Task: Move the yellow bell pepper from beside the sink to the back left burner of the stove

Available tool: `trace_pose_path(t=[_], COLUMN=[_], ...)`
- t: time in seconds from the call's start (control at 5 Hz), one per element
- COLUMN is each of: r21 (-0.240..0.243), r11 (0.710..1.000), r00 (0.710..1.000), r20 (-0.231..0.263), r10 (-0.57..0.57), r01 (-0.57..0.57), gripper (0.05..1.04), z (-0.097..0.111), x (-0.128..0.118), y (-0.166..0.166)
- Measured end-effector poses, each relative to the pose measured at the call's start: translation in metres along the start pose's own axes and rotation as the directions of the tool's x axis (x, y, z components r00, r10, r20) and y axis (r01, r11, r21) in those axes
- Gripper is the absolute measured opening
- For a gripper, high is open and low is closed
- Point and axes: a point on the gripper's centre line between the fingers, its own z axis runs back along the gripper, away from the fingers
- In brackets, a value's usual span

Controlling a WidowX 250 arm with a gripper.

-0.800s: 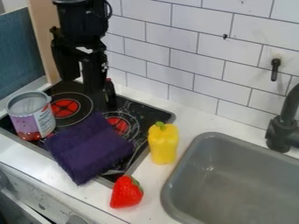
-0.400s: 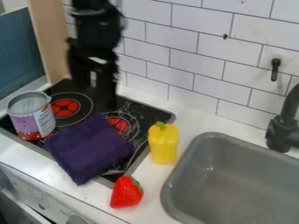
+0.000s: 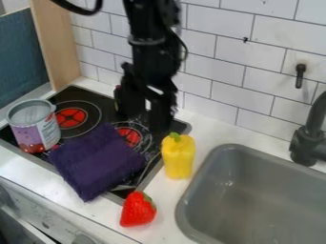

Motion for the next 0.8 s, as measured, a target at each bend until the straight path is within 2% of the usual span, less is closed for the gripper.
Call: trace_pose_path(t=[0.2,0.4,0.8], r21=[-0.018,-0.003,-0.007], r11=[1.000,0.999,0.999], r00=[1.000,0.999,0.998], r20=[0.015,0.009,-0.042], r10=[-0.018,-0.039,-0.035], r01=[0.019,0.039,0.035], gripper=[1.000,1.000,1.000], z=[-0.008,-0.006,-0.014], x=[0.015,0.025,0.029], y=[-0.002,-0.006,-0.007])
